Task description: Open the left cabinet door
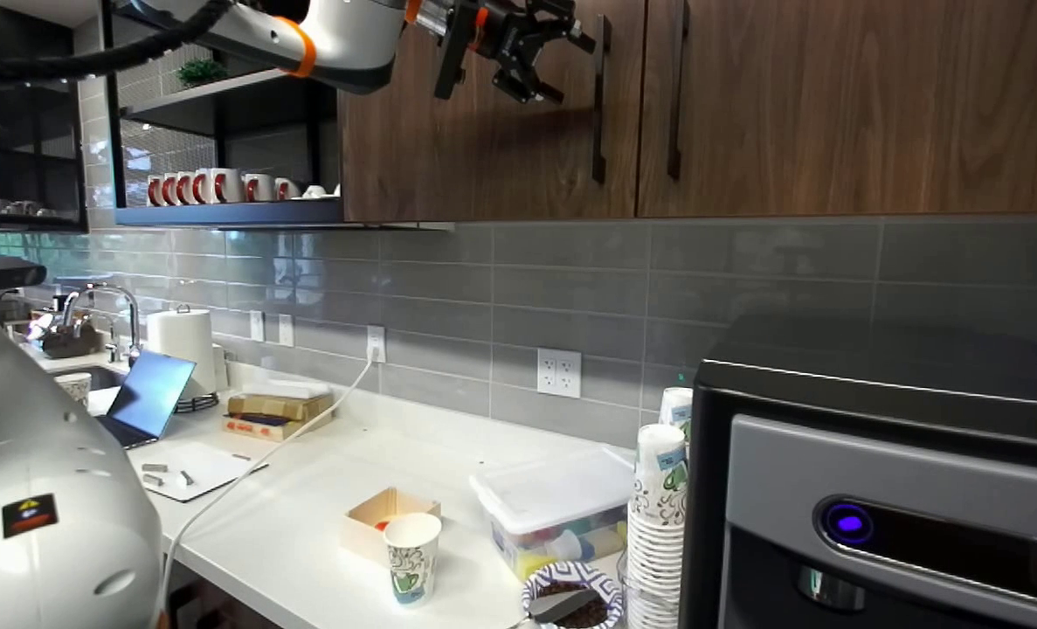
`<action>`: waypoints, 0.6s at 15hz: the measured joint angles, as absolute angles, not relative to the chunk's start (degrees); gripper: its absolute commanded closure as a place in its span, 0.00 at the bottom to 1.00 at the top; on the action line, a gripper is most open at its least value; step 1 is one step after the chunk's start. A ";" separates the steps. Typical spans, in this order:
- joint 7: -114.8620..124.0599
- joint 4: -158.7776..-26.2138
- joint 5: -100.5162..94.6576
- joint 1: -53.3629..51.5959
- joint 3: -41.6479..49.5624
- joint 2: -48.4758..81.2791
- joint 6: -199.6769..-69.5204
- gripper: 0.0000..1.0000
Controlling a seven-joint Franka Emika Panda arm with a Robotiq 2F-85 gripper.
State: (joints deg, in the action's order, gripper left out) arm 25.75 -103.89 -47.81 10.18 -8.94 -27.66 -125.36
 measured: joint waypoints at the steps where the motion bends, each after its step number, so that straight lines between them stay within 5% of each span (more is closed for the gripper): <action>1: 25.77 -103.72 -47.81 10.18 -8.25 -27.14 -126.67 0.00; 9: 26.15 -103.50 -48.05 10.26 -5.62 -25.92 -131.23 0.00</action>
State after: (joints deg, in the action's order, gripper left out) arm 26.15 -103.50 -48.05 10.26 -5.62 -25.92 -131.23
